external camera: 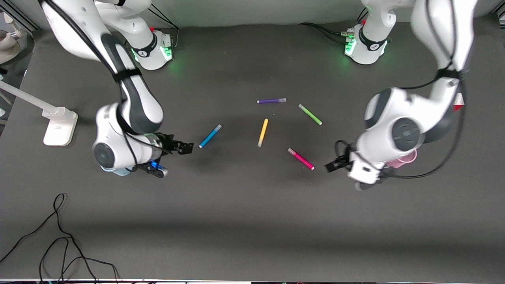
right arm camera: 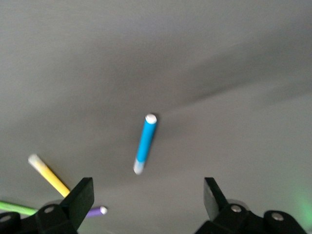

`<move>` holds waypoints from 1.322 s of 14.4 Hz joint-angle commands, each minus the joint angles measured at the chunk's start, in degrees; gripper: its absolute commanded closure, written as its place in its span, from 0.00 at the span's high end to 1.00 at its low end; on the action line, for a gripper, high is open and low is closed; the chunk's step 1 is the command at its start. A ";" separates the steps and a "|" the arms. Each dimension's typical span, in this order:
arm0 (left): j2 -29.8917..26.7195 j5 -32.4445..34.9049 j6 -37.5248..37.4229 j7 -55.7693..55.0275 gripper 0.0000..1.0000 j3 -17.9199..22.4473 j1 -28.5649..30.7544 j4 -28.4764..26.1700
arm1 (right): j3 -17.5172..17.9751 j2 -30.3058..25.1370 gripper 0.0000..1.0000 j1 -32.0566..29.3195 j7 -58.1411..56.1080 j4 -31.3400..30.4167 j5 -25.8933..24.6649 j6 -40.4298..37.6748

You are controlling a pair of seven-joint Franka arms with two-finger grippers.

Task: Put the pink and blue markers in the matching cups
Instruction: 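Grasp the blue marker with the right gripper while the left gripper grasps the pink marker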

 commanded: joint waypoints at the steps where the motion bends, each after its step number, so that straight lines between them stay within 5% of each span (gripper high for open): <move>1: 3.95 0.50 1.06 -8.13 1.00 0.76 -3.89 2.08 | -0.33 4.00 1.00 2.28 1.22 -1.15 5.42 5.78; 4: 8.08 0.42 3.79 -14.81 1.00 0.68 -6.01 1.73 | -0.33 8.05 0.98 2.46 1.22 -1.15 7.88 8.61; 7: 11.34 0.42 5.63 -20.87 1.00 0.76 -8.81 1.38 | -0.33 9.20 0.84 2.37 1.22 -1.15 8.94 8.53; 13: 12.14 -0.20 6.95 -23.62 1.00 0.68 -10.58 -1.17 | -0.25 9.38 0.18 2.37 1.22 -0.97 10.52 8.35; 15: 12.57 -0.20 10.54 -23.62 0.99 0.68 -10.58 -2.84 | -0.33 9.29 0.04 2.28 1.22 -0.88 10.52 8.26; 19: 13.37 -0.20 14.51 -23.53 0.95 0.76 -10.58 -5.13 | -0.86 5.71 0.00 2.11 0.69 -0.71 9.83 6.43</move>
